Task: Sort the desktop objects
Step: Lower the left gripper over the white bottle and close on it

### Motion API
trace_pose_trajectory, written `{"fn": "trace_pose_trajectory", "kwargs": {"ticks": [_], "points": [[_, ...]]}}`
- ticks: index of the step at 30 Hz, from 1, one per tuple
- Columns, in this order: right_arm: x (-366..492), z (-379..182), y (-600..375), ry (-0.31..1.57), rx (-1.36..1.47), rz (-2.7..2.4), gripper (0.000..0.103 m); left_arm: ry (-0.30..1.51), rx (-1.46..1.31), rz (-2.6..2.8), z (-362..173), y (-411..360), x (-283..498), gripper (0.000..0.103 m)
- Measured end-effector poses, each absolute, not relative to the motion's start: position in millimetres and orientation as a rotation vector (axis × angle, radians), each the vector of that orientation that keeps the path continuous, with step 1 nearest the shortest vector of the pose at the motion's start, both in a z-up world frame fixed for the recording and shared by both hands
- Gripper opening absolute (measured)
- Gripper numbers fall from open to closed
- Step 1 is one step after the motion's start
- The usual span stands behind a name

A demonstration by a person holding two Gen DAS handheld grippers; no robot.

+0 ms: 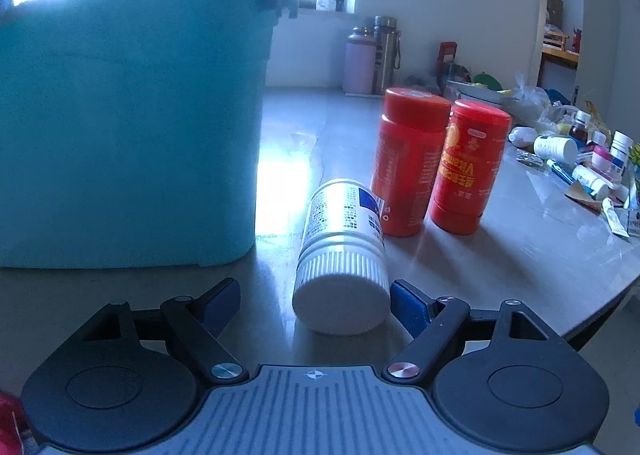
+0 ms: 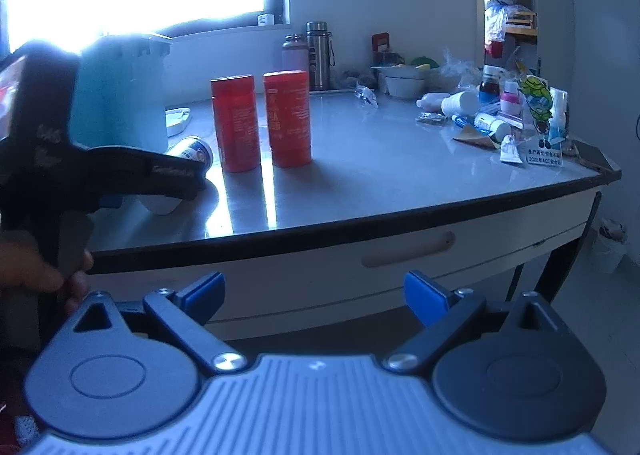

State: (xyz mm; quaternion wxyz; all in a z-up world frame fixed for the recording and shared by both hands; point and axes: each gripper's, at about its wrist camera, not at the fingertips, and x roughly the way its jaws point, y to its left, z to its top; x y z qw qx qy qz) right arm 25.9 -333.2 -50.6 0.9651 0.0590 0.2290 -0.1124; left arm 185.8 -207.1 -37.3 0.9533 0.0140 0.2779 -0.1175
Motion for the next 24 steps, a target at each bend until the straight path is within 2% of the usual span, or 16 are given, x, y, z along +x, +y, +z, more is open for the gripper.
{"fn": "trace_pose_trajectory", "kwargs": {"ticks": [13,15,16,17,24], "points": [[38.6,-57.3,-333.1,0.490,0.137,-0.233,0.097,0.536,0.069,-0.260,-45.0,-233.9,219.4,0.084],[37.9,-59.5,-334.6,0.499,0.142,-0.237,0.097,0.521,0.096,-0.242,-46.5,-236.8,220.1,0.080],[37.4,-60.5,-335.3,0.503,0.145,-0.240,0.097,0.509,0.117,-0.227,-47.2,-238.4,219.9,0.069],[36.9,-61.6,-336.1,0.508,0.148,-0.242,0.097,0.503,0.137,-0.221,-45.7,-241.2,219.3,0.049],[36.6,-59.7,-342.2,0.494,0.161,-0.242,0.097,0.507,0.132,-0.228,-38.4,-242.7,216.0,0.048]]}}
